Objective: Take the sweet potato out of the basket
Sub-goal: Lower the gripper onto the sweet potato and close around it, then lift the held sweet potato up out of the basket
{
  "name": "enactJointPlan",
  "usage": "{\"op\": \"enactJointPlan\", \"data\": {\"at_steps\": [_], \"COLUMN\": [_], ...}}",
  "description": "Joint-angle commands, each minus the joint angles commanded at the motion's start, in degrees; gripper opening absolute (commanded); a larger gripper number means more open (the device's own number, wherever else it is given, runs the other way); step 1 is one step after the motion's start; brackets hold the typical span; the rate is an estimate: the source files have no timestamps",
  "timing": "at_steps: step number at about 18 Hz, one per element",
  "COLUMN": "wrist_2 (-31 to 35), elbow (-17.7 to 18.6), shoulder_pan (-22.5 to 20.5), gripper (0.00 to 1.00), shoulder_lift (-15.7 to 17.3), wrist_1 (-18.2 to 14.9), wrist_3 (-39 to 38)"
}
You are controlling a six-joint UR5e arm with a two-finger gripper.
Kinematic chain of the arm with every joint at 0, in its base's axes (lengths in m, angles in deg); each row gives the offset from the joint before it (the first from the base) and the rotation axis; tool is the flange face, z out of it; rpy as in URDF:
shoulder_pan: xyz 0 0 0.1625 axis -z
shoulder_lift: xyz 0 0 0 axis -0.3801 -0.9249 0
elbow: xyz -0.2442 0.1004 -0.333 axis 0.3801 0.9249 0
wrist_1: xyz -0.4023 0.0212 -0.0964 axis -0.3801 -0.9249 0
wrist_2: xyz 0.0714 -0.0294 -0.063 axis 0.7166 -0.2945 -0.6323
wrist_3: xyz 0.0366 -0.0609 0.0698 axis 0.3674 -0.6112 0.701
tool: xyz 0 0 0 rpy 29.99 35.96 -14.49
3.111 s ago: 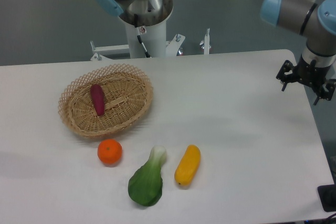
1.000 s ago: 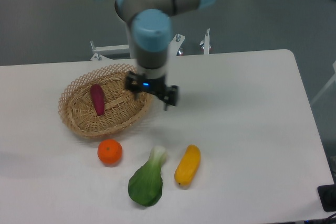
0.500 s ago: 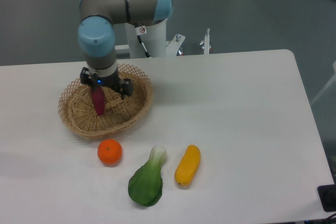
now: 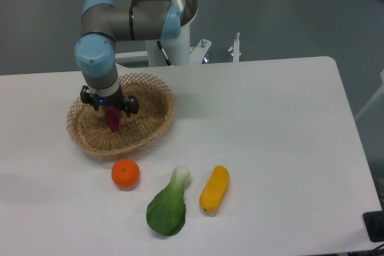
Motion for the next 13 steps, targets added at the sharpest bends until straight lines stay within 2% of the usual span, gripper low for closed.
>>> {"op": "enactJointPlan", "data": {"at_steps": [4,5,6,11,12,13], "wrist_2": [0.0,0.0,0.0,-0.2,-0.2,-0.2], "elbow": [-0.2,-0.3,-0.3,-0.8,-1.1,-1.4], "shoulder_pan": [0.4,0.4,0.4,0.4,0.4,0.3], "gripper": [0.99,0.94,0.88,0.33,0.26,0.25], "shoulder_lift": [-1.3,-1.7,-1.8,-1.0,-0.7,-0.4], "wrist_1": [0.4,0.5,0.9,1.1,1.1,1.1], "wrist_3": [-0.7,-0.7,-0.8,-1.1,-1.1,-1.1]}}
